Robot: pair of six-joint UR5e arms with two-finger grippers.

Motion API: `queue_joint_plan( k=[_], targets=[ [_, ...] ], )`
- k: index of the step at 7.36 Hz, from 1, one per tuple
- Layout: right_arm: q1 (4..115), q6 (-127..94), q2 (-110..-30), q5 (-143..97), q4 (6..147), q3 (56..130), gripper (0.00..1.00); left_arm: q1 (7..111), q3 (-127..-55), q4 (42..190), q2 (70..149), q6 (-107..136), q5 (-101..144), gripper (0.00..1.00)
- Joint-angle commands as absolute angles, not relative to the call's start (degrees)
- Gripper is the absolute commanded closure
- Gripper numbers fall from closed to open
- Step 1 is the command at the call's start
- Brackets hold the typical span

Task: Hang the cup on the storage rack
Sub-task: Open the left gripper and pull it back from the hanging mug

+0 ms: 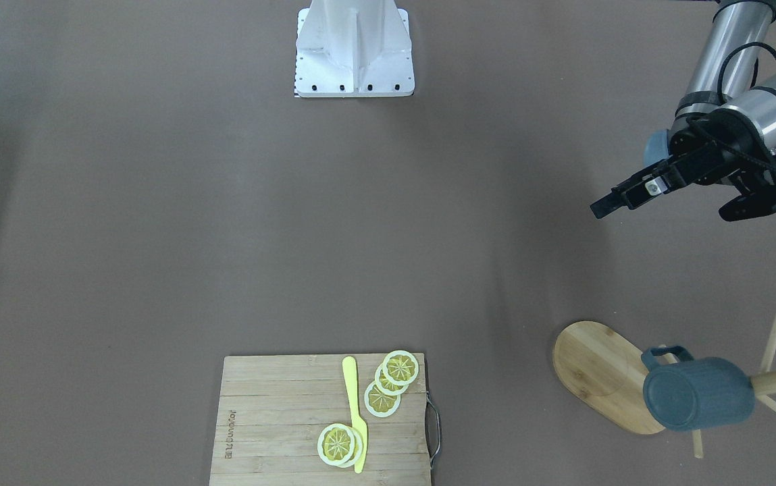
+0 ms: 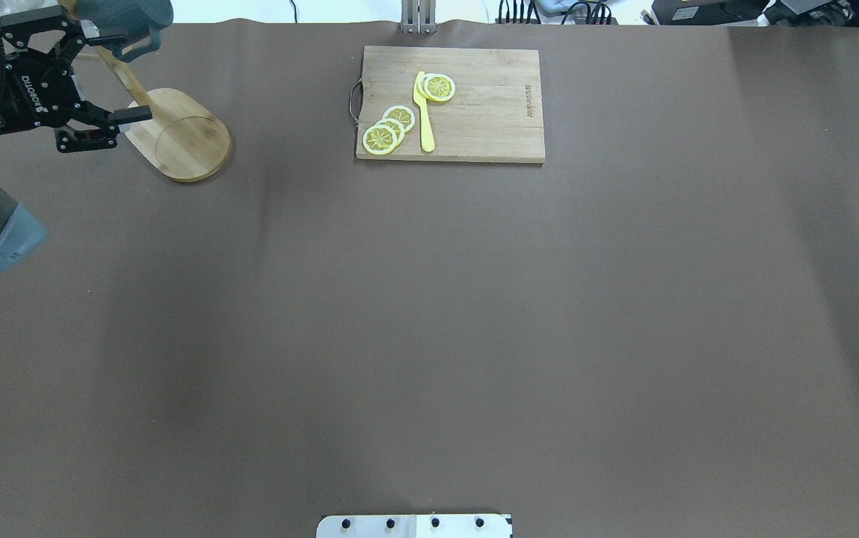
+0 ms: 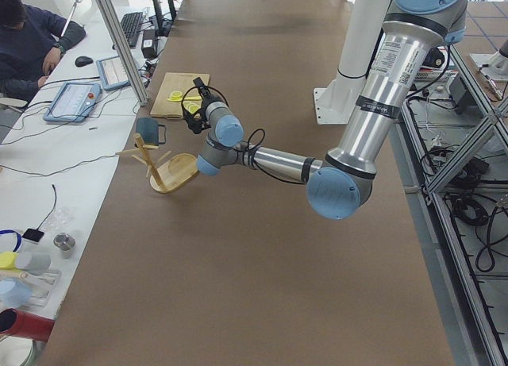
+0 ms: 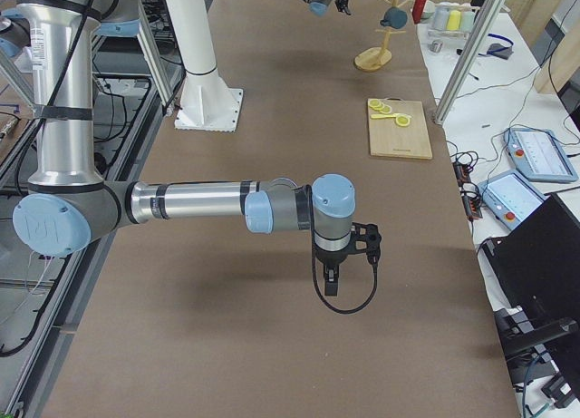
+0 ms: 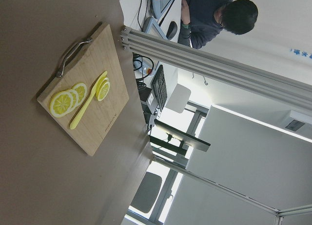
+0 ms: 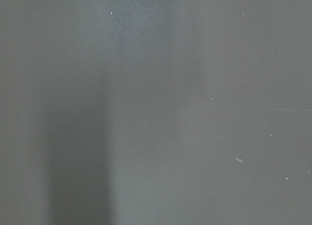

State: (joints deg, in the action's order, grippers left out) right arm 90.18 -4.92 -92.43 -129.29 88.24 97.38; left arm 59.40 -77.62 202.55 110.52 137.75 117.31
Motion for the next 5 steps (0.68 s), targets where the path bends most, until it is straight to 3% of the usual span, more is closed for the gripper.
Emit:
queue_joint_plan(
  k=[1,5],
  targets=[
    [90.18,-4.92,-92.46,-129.29,88.24,97.38,0.00,59.33,-79.09,202.59,109.95,129.58,116.98,0.01],
    [90.18,-4.92,-92.81,-129.29,88.24,97.21,0.00,59.33,-79.45,202.76,108.29,109.66,117.42,0.01]
  ],
)
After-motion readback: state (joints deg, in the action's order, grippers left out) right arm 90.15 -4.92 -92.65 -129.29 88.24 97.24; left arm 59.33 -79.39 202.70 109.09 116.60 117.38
